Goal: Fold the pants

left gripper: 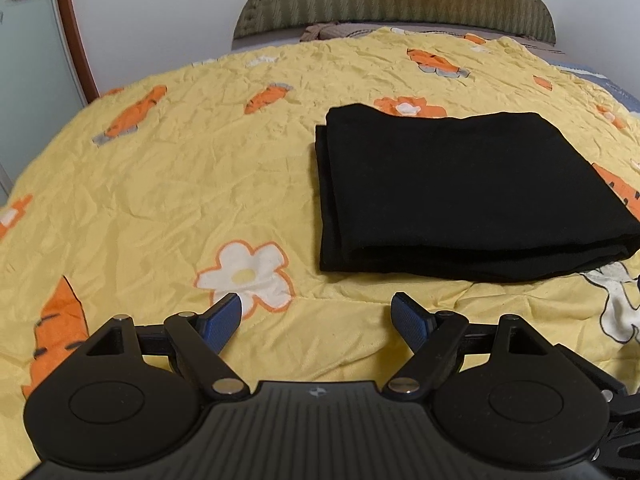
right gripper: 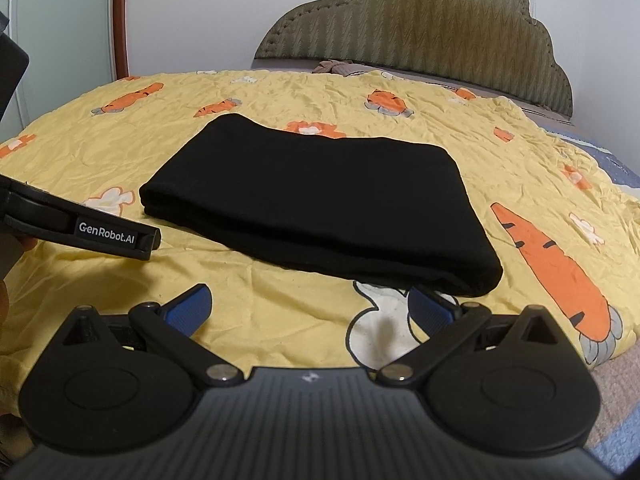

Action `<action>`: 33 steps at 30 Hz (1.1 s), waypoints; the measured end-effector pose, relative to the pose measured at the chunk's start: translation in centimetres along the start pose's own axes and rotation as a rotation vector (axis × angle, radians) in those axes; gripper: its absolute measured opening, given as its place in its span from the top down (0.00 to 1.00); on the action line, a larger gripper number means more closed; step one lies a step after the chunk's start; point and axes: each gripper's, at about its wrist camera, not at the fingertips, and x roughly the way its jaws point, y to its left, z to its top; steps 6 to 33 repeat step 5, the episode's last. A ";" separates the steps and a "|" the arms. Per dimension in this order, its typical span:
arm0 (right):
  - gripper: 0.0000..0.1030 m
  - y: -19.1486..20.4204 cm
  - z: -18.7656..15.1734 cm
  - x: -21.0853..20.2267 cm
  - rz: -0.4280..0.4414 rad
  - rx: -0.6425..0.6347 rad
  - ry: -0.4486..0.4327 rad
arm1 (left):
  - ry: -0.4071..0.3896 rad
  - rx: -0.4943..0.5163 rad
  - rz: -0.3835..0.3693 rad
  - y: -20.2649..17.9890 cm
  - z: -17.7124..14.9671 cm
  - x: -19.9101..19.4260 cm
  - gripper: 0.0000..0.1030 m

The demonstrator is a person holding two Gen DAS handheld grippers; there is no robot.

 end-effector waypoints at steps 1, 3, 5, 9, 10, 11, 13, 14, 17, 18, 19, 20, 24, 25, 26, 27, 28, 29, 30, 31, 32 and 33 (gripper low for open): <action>0.00 0.0 -0.1 0.0 0.000 -0.001 0.001 | -0.004 0.005 0.005 -0.1 0.0 0.0 0.21; 0.00 0.0 -0.1 0.1 0.003 -0.004 0.003 | -0.001 0.004 0.000 -0.1 0.1 0.0 0.21; 0.00 0.0 -0.1 0.1 0.005 -0.007 0.006 | 0.013 -0.009 -0.012 0.1 0.2 0.1 0.21; 0.00 0.0 -0.1 0.1 0.005 -0.007 0.006 | 0.013 -0.009 -0.012 0.1 0.2 0.1 0.21; 0.00 0.0 -0.1 0.1 0.005 -0.007 0.006 | 0.013 -0.009 -0.012 0.1 0.2 0.1 0.21; 0.00 0.0 -0.1 0.1 0.005 -0.007 0.006 | 0.013 -0.009 -0.012 0.1 0.2 0.1 0.21; 0.00 0.0 -0.1 0.1 0.005 -0.007 0.006 | 0.013 -0.009 -0.012 0.1 0.2 0.1 0.21; 0.00 0.0 -0.1 0.1 0.005 -0.007 0.006 | 0.013 -0.009 -0.012 0.1 0.2 0.1 0.21; 0.00 0.0 -0.1 0.1 0.005 -0.007 0.006 | 0.013 -0.009 -0.012 0.1 0.2 0.1 0.21; 0.00 0.0 -0.1 0.1 0.005 -0.007 0.006 | 0.013 -0.009 -0.012 0.1 0.2 0.1 0.21; 0.00 0.0 -0.1 0.1 0.005 -0.007 0.006 | 0.013 -0.009 -0.012 0.1 0.2 0.1 0.21; 0.00 0.0 -0.1 0.1 0.005 -0.007 0.006 | 0.013 -0.009 -0.012 0.1 0.2 0.1 0.21; 0.00 0.0 -0.1 0.1 0.005 -0.007 0.006 | 0.013 -0.009 -0.012 0.1 0.2 0.1 0.21; 0.00 0.0 -0.1 0.1 0.005 -0.007 0.006 | 0.013 -0.009 -0.012 0.1 0.2 0.1 0.21; 0.00 0.0 -0.1 0.1 0.005 -0.007 0.006 | 0.013 -0.009 -0.012 0.1 0.2 0.1 0.21; 0.00 0.0 -0.1 0.1 0.005 -0.007 0.006 | 0.013 -0.009 -0.012 0.1 0.2 0.1 0.21; 0.00 0.0 -0.1 0.1 0.005 -0.007 0.006 | 0.013 -0.009 -0.012 0.1 0.2 0.1 0.21; 0.00 0.0 -0.1 0.1 0.005 -0.007 0.006 | 0.013 -0.009 -0.012 0.1 0.2 0.1 0.21; 0.00 0.0 -0.1 0.1 0.005 -0.007 0.006 | 0.013 -0.009 -0.012 0.1 0.2 0.1 0.21; 0.00 0.0 -0.1 0.1 0.005 -0.007 0.006 | 0.013 -0.009 -0.012 0.1 0.2 0.1 0.21; 0.00 0.0 -0.1 0.1 0.005 -0.007 0.006 | 0.013 -0.009 -0.012 0.1 0.2 0.1 0.21; 0.00 0.0 -0.1 0.1 0.005 -0.007 0.006 | 0.013 -0.009 -0.012 0.1 0.2 0.1 0.21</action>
